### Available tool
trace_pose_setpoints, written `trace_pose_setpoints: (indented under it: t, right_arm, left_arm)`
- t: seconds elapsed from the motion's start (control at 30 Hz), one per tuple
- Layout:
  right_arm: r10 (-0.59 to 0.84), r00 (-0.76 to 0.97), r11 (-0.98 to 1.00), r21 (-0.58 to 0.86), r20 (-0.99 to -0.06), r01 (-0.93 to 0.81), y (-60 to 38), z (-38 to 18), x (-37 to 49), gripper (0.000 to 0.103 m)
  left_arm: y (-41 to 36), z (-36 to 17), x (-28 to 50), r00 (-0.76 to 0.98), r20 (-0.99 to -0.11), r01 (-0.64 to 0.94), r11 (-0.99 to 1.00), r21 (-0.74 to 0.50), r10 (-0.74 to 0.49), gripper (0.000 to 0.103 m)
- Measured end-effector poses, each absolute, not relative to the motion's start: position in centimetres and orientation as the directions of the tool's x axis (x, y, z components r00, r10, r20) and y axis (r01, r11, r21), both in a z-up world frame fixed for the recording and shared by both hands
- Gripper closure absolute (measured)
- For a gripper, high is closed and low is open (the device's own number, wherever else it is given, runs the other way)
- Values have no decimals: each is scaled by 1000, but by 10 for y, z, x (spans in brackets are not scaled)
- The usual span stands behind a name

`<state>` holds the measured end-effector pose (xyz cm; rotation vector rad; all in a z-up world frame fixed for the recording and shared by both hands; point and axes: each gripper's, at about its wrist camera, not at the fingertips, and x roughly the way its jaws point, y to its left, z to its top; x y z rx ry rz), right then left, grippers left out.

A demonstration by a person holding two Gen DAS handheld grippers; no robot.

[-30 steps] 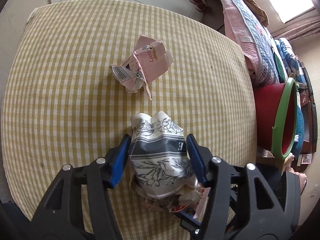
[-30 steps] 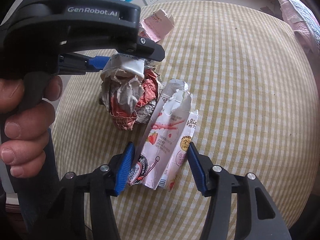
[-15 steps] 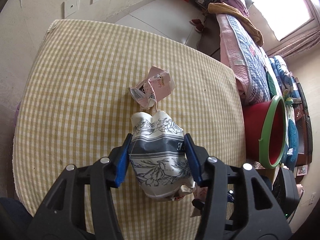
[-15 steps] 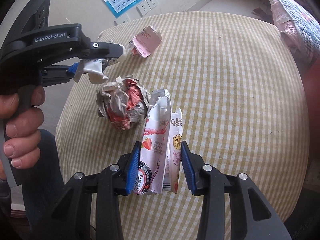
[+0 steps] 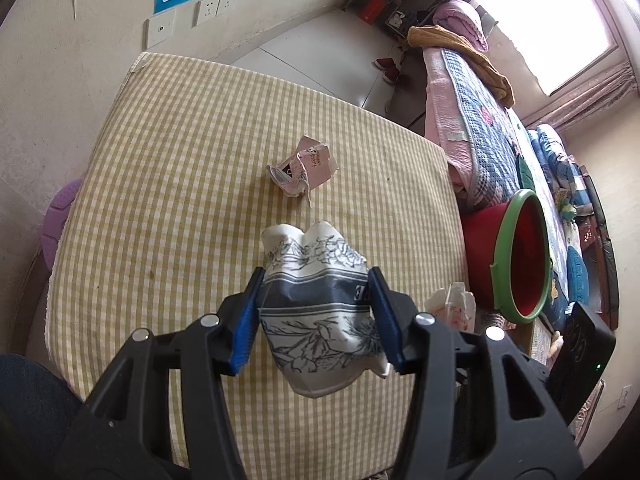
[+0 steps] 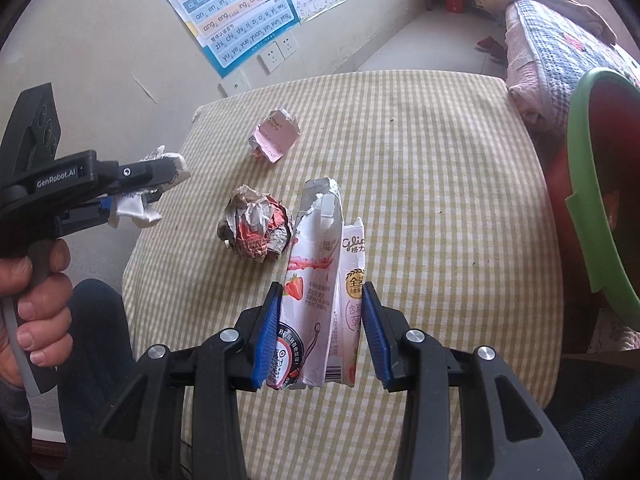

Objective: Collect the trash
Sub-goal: 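Carry the silver-black wrapper and milk packet over the red bucket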

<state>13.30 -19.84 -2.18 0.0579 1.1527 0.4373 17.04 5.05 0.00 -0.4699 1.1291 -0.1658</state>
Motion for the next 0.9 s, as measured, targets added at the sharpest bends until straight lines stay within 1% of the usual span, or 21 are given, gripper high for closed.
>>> trace_pose_setpoints:
  t: [0.27,0.5,0.67,0.9]
  right_arm:
    - [374,412,919,273,-831,-283,-214,6,124,64]
    - [379,467,923,289,-799,-256,-242,26,121,64]
    - [372,517,928,296,-771,-227,-269,42,121,64]
    - [334,568,941,298,-752,-158,-315,50,127,64]
  left_arm:
    - [25,32,148,470,-811,-38,911,-411,-347,54]
    - [-5,52,148,488,-799,23,920,-390,-351,54]
    - [-38,60,151,488,-792,81,922,-378,-367,54]
    - [-90,57,164,446,-801,166,916,-365,-400,54]
